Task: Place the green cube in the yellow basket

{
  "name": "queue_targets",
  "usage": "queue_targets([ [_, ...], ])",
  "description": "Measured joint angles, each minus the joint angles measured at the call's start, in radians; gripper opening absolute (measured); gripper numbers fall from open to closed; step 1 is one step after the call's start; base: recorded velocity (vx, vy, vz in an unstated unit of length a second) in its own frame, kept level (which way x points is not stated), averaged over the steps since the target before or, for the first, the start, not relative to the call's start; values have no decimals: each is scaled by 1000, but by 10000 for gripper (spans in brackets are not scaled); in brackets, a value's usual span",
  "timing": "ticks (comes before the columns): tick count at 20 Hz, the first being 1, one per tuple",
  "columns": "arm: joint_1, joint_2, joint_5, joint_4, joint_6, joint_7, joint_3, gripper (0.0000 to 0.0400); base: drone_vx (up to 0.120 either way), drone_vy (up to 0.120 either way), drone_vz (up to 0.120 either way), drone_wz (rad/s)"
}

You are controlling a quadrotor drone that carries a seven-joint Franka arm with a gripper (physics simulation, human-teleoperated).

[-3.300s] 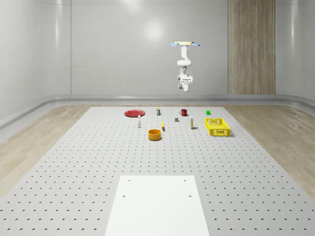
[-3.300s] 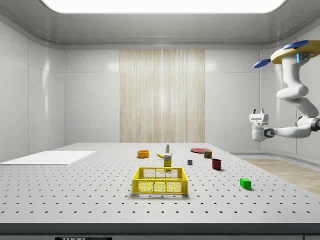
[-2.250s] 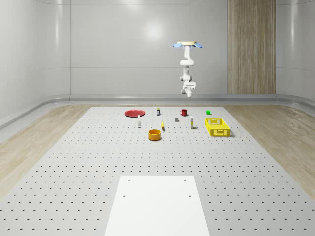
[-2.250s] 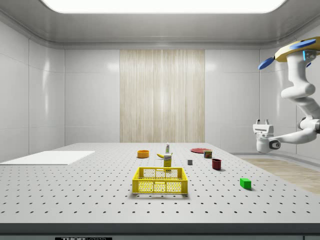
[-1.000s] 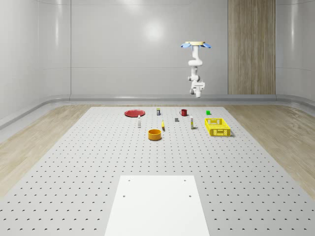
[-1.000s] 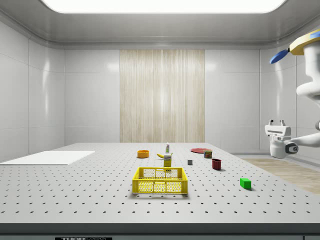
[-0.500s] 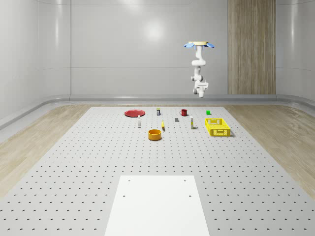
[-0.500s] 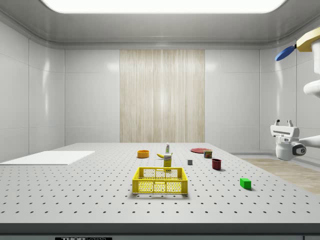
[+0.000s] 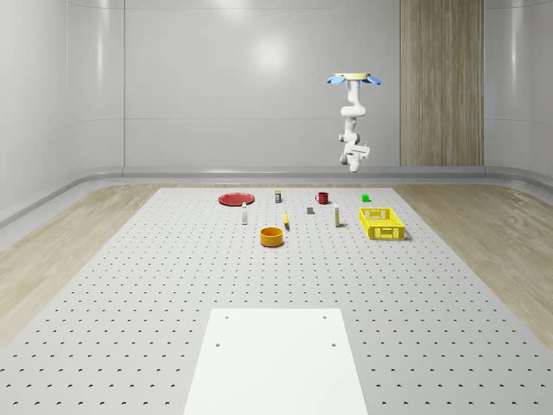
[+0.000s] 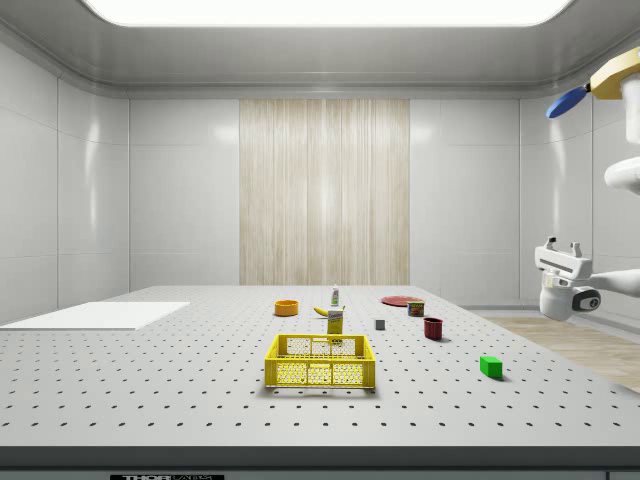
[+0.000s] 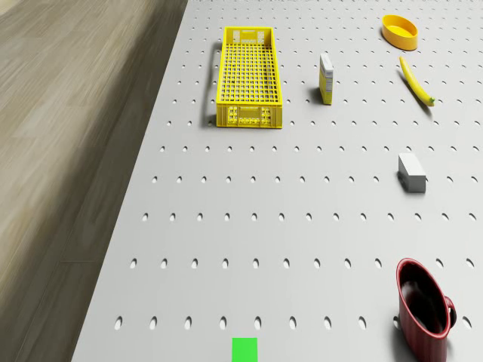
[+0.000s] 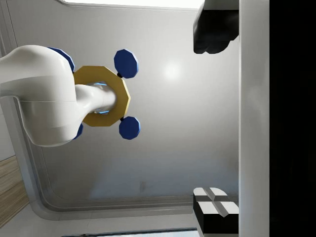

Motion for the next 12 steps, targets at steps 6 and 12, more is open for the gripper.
queue_targets([
  [6,-66,-19,-292,-73,14,44,203,400,120,0,0,0],
  [12,-221,-83,-880,-360,35,181,565,400,120,0,0,0],
])
